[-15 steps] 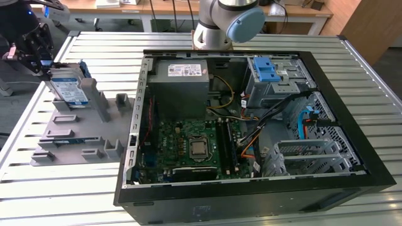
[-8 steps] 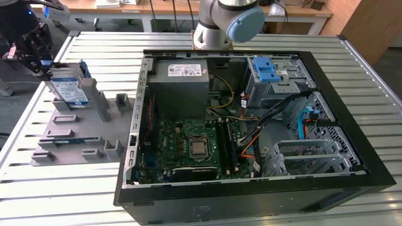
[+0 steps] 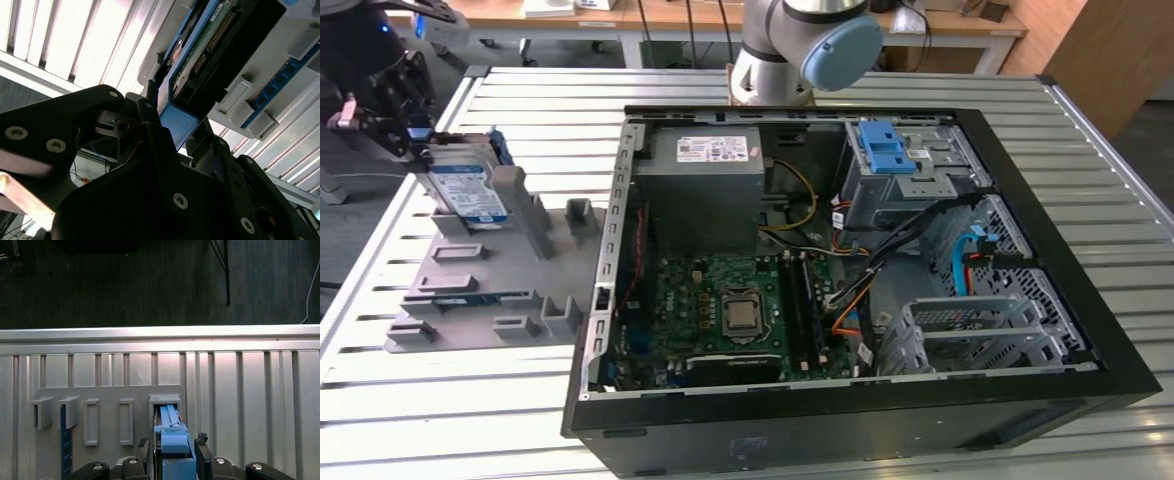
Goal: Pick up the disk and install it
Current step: 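Pick up the disk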
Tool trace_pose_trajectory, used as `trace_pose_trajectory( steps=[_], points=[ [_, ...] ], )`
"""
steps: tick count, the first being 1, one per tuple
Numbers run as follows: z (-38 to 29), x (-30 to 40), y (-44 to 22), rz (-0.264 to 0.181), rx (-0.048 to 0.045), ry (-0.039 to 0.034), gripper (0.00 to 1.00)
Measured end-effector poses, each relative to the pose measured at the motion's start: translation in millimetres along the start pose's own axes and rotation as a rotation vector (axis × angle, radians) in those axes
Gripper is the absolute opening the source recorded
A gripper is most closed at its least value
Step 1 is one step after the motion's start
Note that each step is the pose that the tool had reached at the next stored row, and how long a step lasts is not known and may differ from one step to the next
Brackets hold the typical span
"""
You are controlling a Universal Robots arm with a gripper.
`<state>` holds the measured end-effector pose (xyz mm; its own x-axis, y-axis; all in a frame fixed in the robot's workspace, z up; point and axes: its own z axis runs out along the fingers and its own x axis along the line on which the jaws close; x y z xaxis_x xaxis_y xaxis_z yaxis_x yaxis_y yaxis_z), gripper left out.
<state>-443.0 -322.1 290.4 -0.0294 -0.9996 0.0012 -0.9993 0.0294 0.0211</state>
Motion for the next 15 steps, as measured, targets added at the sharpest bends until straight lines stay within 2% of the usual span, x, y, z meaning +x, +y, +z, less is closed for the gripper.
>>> trace_pose_trajectory(
  steps=[2, 15],
  points=[
    [0.6, -0.1, 0.0, 0.0, 0.0087, 0.0001, 0.48],
    [2.5, -0.1, 0.6, 0.0, 0.0084, 0.0001, 0.48]
  ],
)
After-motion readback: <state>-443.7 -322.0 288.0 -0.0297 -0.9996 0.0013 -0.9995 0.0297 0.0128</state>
